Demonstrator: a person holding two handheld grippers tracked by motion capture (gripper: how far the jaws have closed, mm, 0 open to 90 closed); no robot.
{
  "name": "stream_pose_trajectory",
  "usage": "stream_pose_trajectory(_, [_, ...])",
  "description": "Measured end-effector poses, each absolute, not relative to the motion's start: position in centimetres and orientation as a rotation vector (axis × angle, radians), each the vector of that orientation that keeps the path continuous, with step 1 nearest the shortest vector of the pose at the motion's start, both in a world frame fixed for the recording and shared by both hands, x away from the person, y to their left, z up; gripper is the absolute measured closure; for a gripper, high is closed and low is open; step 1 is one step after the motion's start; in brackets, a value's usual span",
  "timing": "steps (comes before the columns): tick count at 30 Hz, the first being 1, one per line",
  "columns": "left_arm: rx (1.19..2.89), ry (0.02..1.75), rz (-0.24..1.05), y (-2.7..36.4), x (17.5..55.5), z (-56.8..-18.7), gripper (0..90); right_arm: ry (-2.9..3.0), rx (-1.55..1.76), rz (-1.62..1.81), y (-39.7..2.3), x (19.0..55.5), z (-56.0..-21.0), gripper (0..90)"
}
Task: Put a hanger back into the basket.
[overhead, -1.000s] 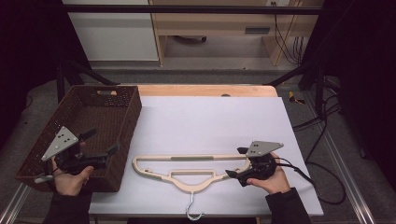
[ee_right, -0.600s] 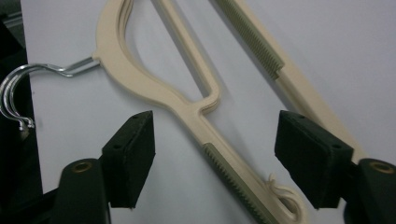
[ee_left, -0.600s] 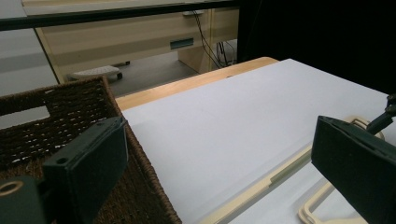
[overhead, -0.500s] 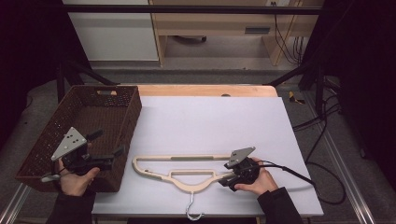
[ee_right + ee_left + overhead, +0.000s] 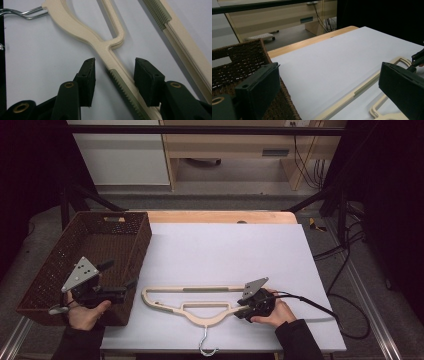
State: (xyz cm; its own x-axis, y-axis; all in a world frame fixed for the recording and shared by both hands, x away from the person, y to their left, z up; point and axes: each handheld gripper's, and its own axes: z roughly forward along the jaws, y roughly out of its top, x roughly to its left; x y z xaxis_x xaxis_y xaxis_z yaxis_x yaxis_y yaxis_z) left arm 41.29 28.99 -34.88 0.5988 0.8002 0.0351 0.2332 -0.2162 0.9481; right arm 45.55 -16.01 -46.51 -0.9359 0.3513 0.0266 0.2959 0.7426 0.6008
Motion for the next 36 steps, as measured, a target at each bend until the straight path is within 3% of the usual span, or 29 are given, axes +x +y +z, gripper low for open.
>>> stream_pose_trajectory(10, [1.751, 0.858, 0.656, 28.9, 41.4, -35.0, 3.6, 2.768, 0.515, 1.142, -14.8, 44.6, -43.8, 42.5])
stream_pose_trajectory(23, [1.731, 0.866, 0.667, 29.6, 41.3, -34.8, 3.6, 2.698, 0.638, 1.255, -7.3, 42.9, -41.4, 39.1])
stream_pose_trajectory(29, [1.725, 0.869, 0.673, 29.8, 41.2, -34.7, 3.6, 2.696, 0.749, 1.236, -4.3, 43.1, -42.7, 38.1])
stream_pose_trajectory(36, [1.724, 0.87, 0.672, 29.7, 41.3, -34.7, 3.7, 2.738, 0.778, 1.169, -3.3, 42.6, -45.0, 46.7])
